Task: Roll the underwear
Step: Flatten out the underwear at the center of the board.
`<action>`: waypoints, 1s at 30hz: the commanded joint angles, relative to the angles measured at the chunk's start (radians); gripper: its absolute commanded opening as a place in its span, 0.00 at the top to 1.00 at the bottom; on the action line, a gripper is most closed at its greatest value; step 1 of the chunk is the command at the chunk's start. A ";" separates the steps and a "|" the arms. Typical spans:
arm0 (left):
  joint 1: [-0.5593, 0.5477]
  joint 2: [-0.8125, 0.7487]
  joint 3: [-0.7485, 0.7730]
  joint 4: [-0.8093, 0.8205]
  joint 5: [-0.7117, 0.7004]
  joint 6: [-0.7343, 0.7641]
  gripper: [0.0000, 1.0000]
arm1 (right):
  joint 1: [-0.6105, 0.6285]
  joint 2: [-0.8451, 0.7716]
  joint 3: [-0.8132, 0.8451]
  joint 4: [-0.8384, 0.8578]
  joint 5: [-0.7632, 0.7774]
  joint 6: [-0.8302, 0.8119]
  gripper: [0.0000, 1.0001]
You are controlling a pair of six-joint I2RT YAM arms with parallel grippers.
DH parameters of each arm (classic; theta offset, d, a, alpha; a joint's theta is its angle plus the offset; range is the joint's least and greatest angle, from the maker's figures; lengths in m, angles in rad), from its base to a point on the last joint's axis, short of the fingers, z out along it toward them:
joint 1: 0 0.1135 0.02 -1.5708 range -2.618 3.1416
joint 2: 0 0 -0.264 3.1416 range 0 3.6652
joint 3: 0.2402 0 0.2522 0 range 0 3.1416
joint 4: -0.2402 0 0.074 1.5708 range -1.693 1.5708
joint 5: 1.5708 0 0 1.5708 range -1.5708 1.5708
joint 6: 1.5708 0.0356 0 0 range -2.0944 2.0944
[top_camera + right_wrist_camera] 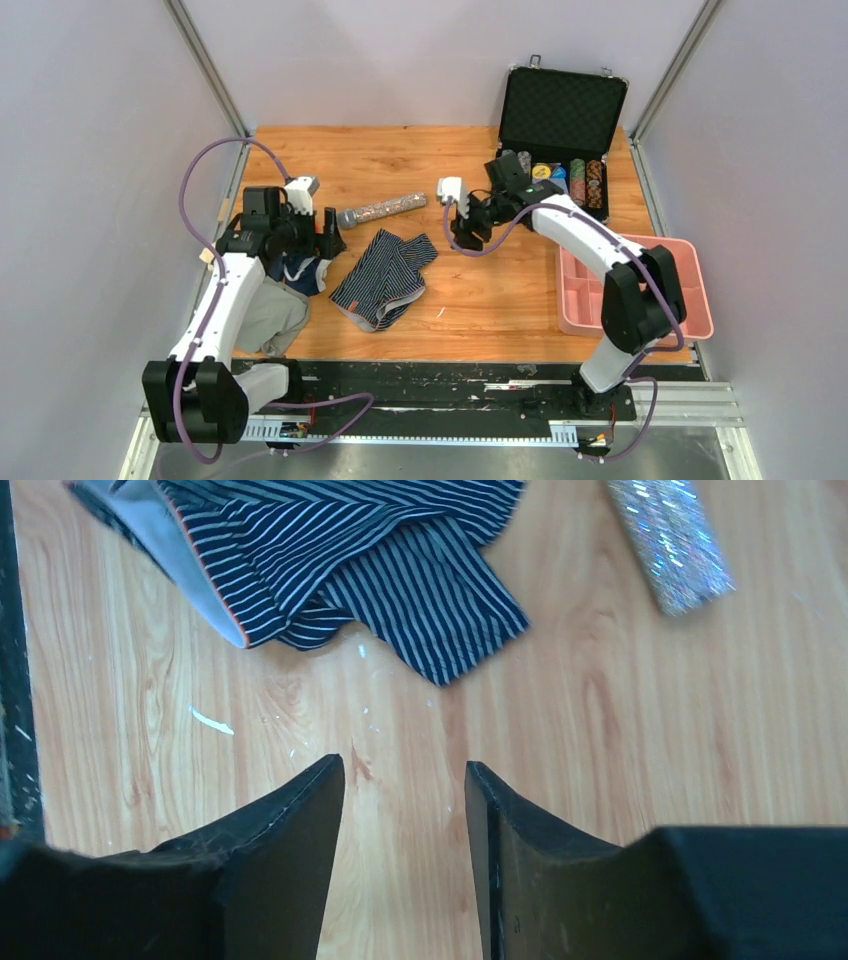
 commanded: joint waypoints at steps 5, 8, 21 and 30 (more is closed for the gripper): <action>0.087 -0.050 -0.058 0.076 0.026 -0.125 0.00 | 0.115 0.088 -0.041 0.018 -0.048 -0.378 0.52; 0.104 -0.057 -0.090 0.073 0.047 -0.174 0.00 | 0.158 0.130 -0.020 0.025 -0.046 -0.385 0.52; 0.111 0.047 -0.123 -0.034 -0.014 -0.295 0.17 | 0.292 0.121 -0.149 0.238 -0.020 -0.419 0.51; 0.110 0.062 -0.157 -0.053 -0.031 -0.323 0.34 | 0.318 0.107 -0.191 0.269 -0.012 -0.488 0.56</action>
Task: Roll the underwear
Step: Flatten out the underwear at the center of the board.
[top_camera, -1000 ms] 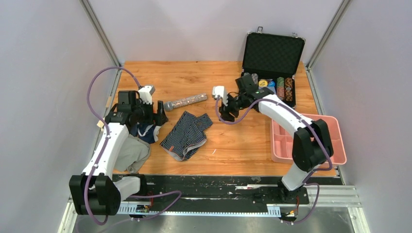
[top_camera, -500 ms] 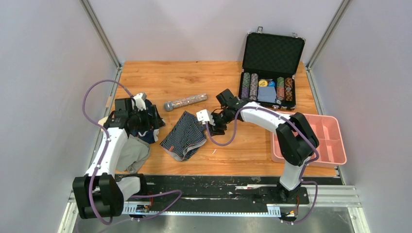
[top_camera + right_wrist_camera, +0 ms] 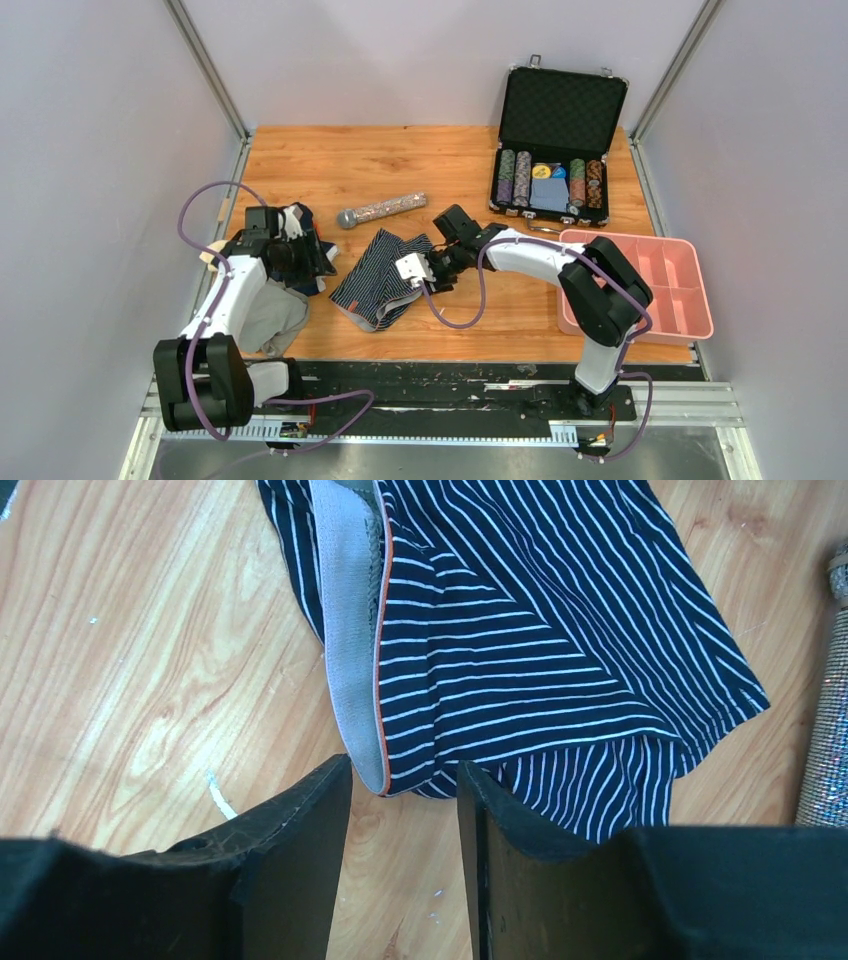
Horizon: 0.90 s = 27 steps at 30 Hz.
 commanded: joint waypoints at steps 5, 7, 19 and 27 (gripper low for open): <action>0.009 0.020 -0.023 0.001 -0.013 -0.041 0.34 | 0.015 -0.048 -0.024 0.076 -0.011 -0.077 0.59; 0.009 0.025 -0.026 0.006 -0.017 -0.045 0.34 | 0.015 -0.054 -0.034 0.088 -0.009 -0.091 0.60; 0.010 0.046 -0.041 0.031 -0.035 -0.049 0.28 | 0.008 -0.096 -0.117 0.124 -0.029 -0.226 0.59; 0.010 0.055 -0.037 0.027 -0.037 -0.042 0.27 | 0.008 -0.094 -0.174 0.290 -0.007 -0.228 0.64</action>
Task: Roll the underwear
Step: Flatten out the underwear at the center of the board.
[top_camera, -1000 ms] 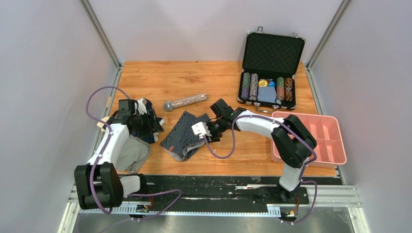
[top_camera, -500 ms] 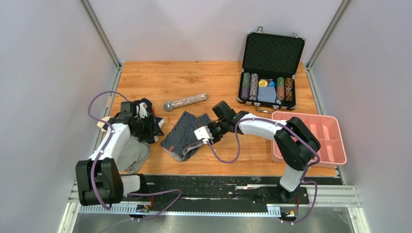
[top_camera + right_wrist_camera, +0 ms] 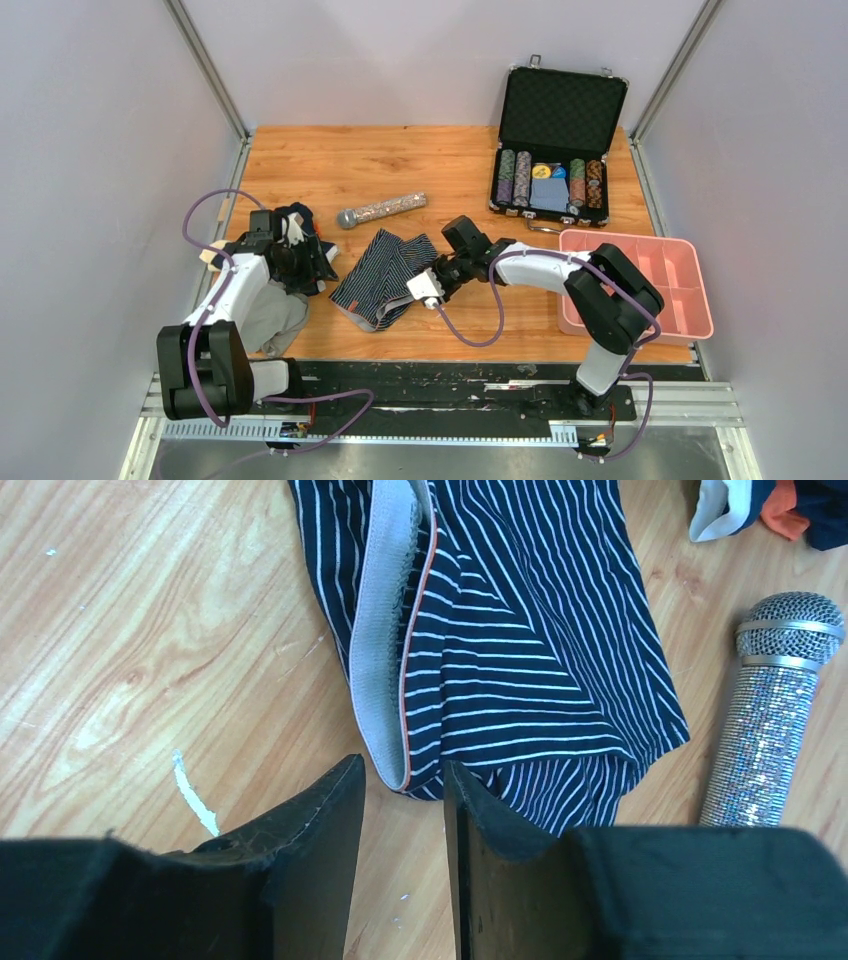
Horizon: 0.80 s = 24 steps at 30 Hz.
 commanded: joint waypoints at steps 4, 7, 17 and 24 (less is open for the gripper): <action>0.009 0.006 0.002 0.020 -0.013 -0.005 0.27 | 0.000 -0.028 -0.014 0.120 -0.014 -0.047 0.73; 0.009 0.009 0.003 0.023 -0.012 -0.005 0.27 | 0.000 -0.038 -0.021 0.136 -0.003 -0.054 0.89; 0.008 0.093 0.004 0.031 0.013 -0.009 0.27 | -0.046 -0.217 -0.113 0.130 0.093 -0.021 1.00; -0.003 0.195 0.019 0.006 0.038 -0.014 0.46 | -0.050 -0.345 -0.232 0.107 0.156 0.061 1.00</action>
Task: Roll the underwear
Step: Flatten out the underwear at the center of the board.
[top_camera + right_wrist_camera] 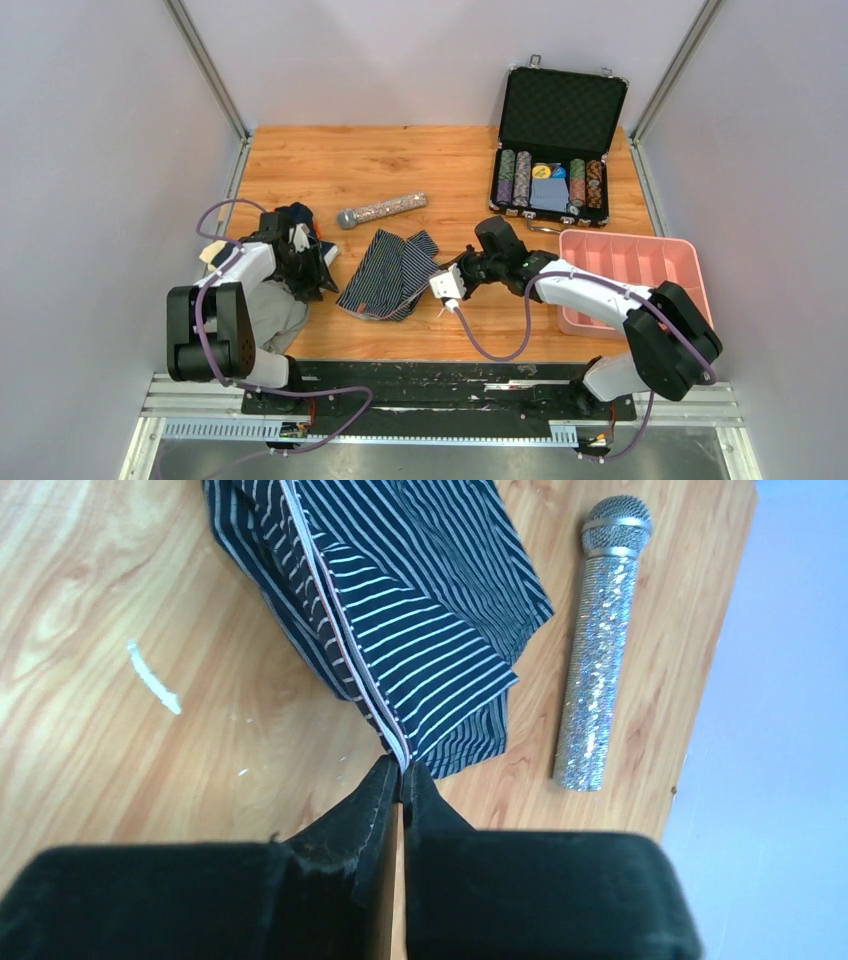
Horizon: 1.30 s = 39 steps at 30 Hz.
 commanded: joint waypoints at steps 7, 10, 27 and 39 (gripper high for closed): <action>-0.102 0.117 0.038 0.014 0.106 0.004 0.48 | 0.001 -0.070 -0.084 0.004 0.068 0.108 1.00; -0.112 0.150 0.046 0.009 0.116 0.008 0.59 | 0.001 -0.072 -0.085 0.009 0.079 0.120 1.00; -0.112 0.157 0.085 -0.127 0.093 0.053 0.54 | 0.002 -0.051 -0.077 0.022 0.115 0.168 1.00; -0.112 0.187 0.063 -0.045 0.177 0.068 0.82 | 0.002 -0.041 -0.069 0.020 0.140 0.192 1.00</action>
